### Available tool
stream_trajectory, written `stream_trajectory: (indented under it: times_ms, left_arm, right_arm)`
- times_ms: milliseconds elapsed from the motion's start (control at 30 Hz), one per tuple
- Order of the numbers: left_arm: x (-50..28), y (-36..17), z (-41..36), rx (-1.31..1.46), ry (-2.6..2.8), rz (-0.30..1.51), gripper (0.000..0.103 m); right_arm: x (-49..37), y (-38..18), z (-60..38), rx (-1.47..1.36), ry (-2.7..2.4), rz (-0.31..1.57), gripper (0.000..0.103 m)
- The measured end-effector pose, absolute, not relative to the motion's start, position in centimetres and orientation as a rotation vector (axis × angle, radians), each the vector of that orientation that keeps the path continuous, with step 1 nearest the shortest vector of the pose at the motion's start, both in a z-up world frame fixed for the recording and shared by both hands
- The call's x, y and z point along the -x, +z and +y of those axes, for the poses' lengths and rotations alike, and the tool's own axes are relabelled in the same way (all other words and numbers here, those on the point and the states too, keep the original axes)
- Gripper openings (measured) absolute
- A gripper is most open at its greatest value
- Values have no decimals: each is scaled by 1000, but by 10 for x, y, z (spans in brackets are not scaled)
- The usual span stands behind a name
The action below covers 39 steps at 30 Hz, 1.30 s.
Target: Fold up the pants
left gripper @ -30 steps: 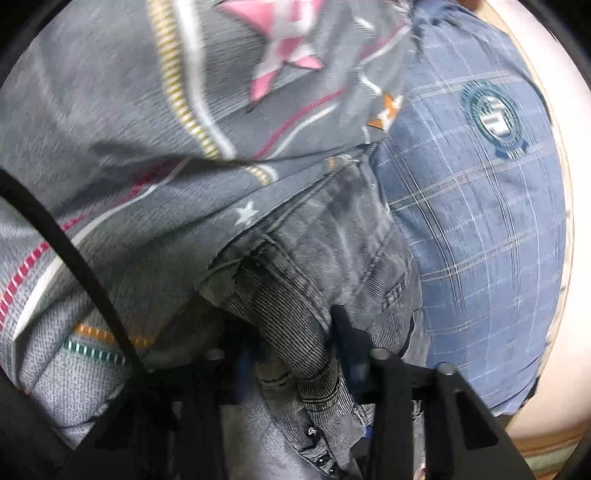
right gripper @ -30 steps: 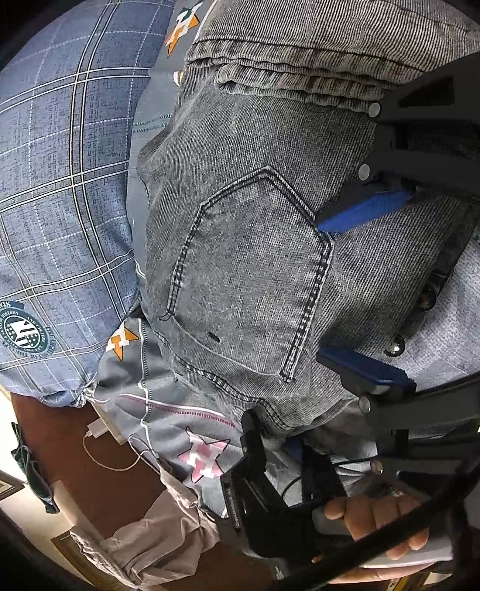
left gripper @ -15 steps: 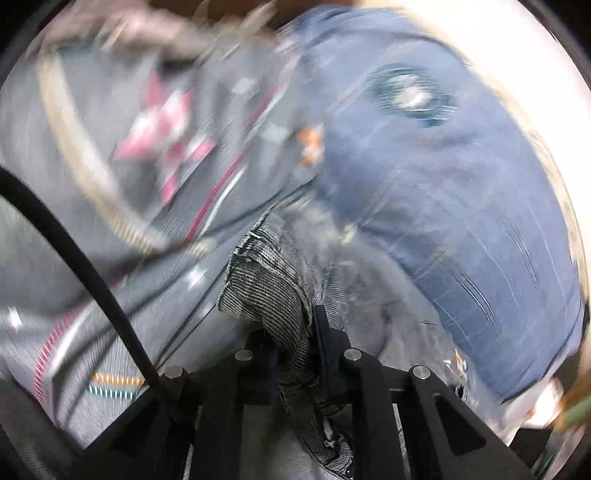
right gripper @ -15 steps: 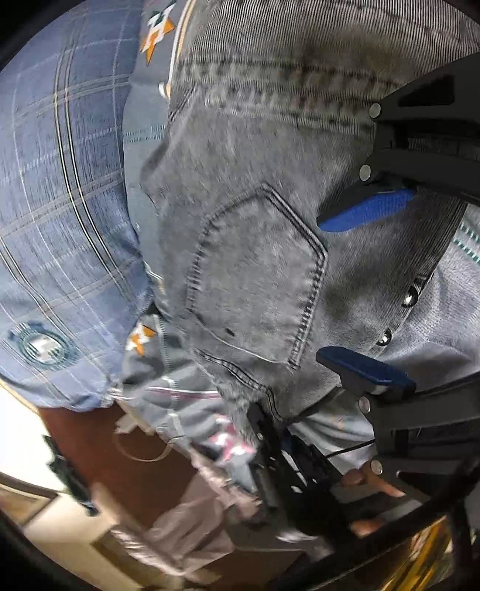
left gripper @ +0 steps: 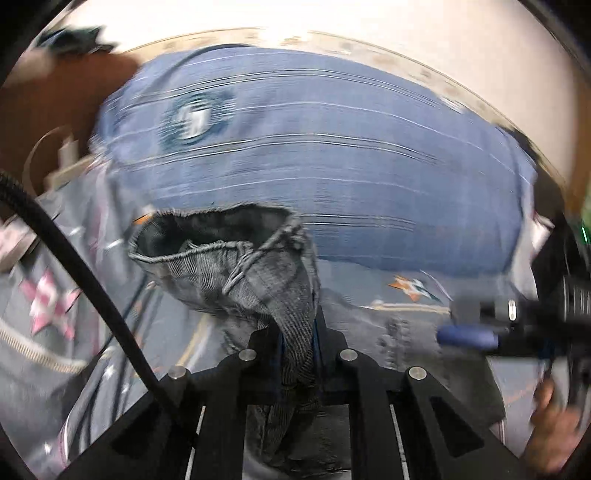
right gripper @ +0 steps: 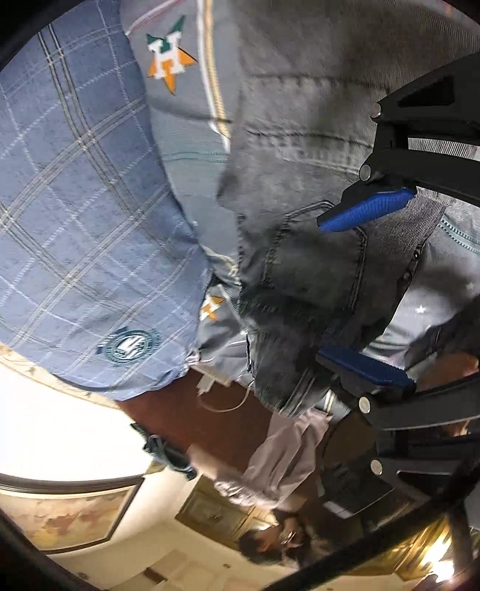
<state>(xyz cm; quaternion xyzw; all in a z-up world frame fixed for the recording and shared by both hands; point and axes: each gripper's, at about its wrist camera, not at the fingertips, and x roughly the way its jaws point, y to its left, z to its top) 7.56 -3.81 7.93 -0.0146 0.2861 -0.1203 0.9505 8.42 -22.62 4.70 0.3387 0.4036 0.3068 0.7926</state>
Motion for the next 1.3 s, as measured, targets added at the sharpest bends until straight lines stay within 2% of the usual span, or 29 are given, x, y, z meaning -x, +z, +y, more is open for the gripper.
stream_trajectory:
  times_ms: [200,433,533,700,767,800,833,1067,1300]
  left_arm:
    - [-66,77,-100,-127,-444,574,12]
    - [-67,32,-139,-125,-613,665,12]
    - [-63,16,-147,-168,-622,683,12]
    - [-55,20,-151,-189,-615,655,12]
    - [-53,17,-156,-224,-605,653,12]
    - [-53,17,-158,-232,-606,652,12]
    - [-52,17,-159,-238,-611,650,12]
    - [-29,40,-163,-174,-705,592,12]
    - [-37,25,-180,-100,-735,681,12]
  right_arm:
    - [-87,42,-268,-811,648,833,68]
    - [-96,21,-320,-964,588,808,69]
    - [-104,9,-311,-950,586,870,69]
    - [-110,10,-283,-824,533,932,69]
    - [-107,18,-273,-703,478,935,62]
    - [-105,21,-269,-650,435,940,36]
    - [-103,21,-269,-608,391,957,17]
    - [-71,53,-290,-627,363,897,14]
    - [-62,29,-327,-735,322,906,13]
